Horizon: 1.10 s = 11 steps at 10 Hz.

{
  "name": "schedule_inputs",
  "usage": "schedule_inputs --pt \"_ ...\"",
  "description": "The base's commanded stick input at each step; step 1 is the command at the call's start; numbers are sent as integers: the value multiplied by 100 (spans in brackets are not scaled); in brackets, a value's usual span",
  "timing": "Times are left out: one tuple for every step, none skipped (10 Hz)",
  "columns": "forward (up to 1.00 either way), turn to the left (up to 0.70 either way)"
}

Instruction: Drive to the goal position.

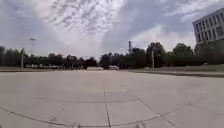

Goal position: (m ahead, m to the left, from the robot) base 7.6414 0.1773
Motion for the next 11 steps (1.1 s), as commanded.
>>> schedule_inputs --pt "70 0" --pt "70 0" --pt "70 0" --pt "70 0" --pt "70 0" --pt "70 0" --pt "70 0" --pt "70 0" --pt "70 0" --pt "70 0" --pt "70 0"
